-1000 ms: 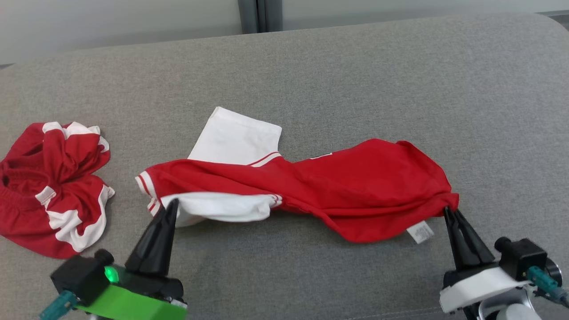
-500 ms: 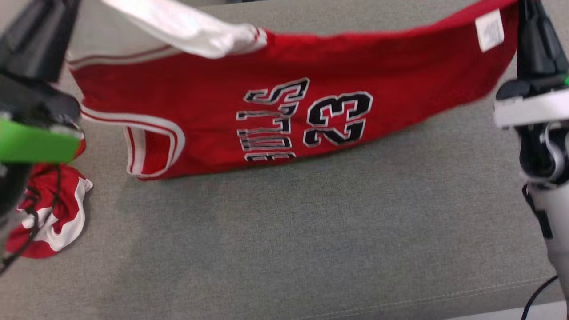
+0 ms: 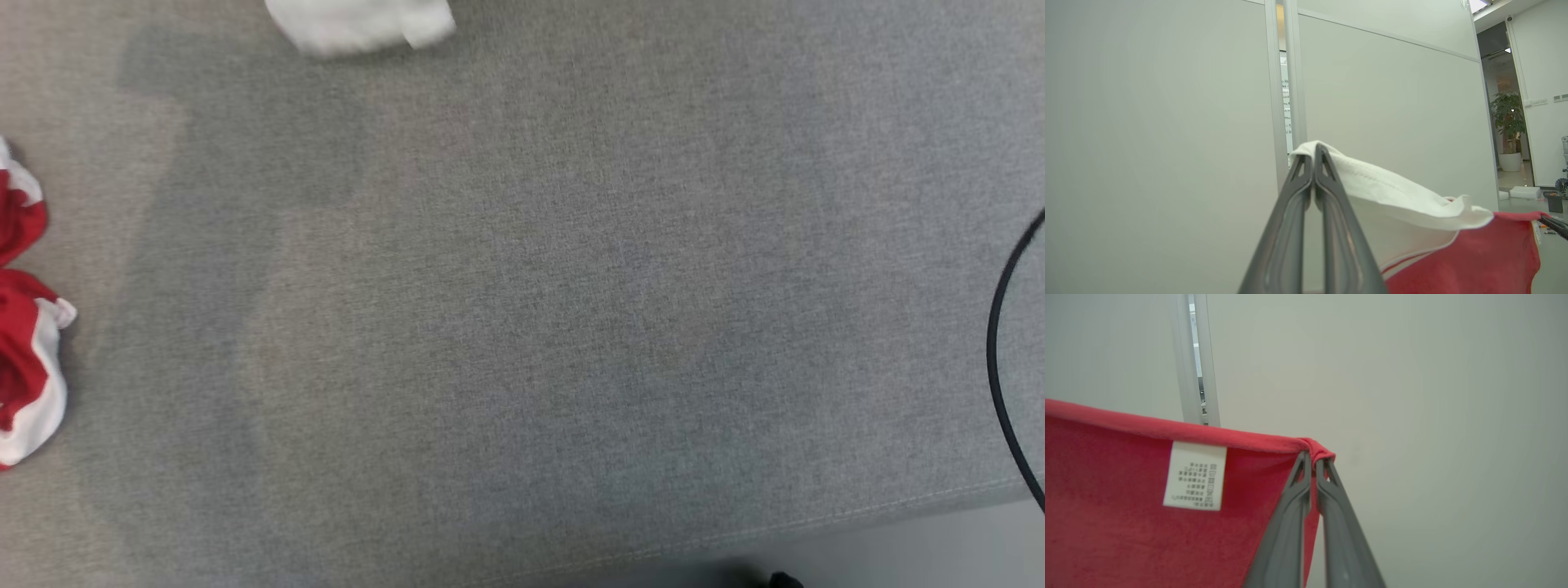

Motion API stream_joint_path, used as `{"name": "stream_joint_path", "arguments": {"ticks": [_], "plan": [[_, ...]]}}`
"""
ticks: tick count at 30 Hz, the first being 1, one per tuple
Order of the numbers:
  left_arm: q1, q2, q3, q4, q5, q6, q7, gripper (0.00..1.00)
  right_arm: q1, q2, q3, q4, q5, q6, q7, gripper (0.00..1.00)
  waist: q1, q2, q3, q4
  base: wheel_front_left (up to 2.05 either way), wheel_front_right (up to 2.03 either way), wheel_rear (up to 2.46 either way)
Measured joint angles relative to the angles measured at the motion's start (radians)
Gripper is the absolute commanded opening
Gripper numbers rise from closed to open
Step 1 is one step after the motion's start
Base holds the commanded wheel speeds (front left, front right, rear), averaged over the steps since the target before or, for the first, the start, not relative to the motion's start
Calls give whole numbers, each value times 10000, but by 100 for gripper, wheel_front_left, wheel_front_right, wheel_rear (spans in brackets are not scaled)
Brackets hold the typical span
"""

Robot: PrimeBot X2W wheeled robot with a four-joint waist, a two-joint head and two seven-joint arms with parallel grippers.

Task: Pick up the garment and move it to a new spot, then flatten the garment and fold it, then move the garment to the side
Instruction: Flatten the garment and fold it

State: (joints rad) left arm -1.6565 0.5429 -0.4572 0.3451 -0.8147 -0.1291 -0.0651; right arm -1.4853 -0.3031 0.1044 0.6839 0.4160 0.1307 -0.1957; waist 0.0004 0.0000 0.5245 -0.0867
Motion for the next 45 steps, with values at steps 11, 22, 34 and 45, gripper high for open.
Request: {"name": "stream_joint_path", "arguments": {"ticks": [11,22,34,45], "plan": [[-725,58,-1948,48,-1172,0,-1944,0,-491,-476,756,694,-644,0,-662,0,-1,0,1496,-27,0,0,0],[7372,836,-439,-3731,-1584,4,-1981,0,4812,-1827,1624,-1785,1099,0,-669,0,-3,0,1035,701,0,0,0],[15440,637,71,-5992,-794,474,-1988,0,11439,-2196,573,-3889,1352,2,-669,0,-5,0,-1350,959,0,0,0],[18197,-151,364,-6502,-414,815,-1883,0,14494,-1632,-184,-4861,750,2,-585,0,-5,0,-2861,1030,0,0,0]]}}
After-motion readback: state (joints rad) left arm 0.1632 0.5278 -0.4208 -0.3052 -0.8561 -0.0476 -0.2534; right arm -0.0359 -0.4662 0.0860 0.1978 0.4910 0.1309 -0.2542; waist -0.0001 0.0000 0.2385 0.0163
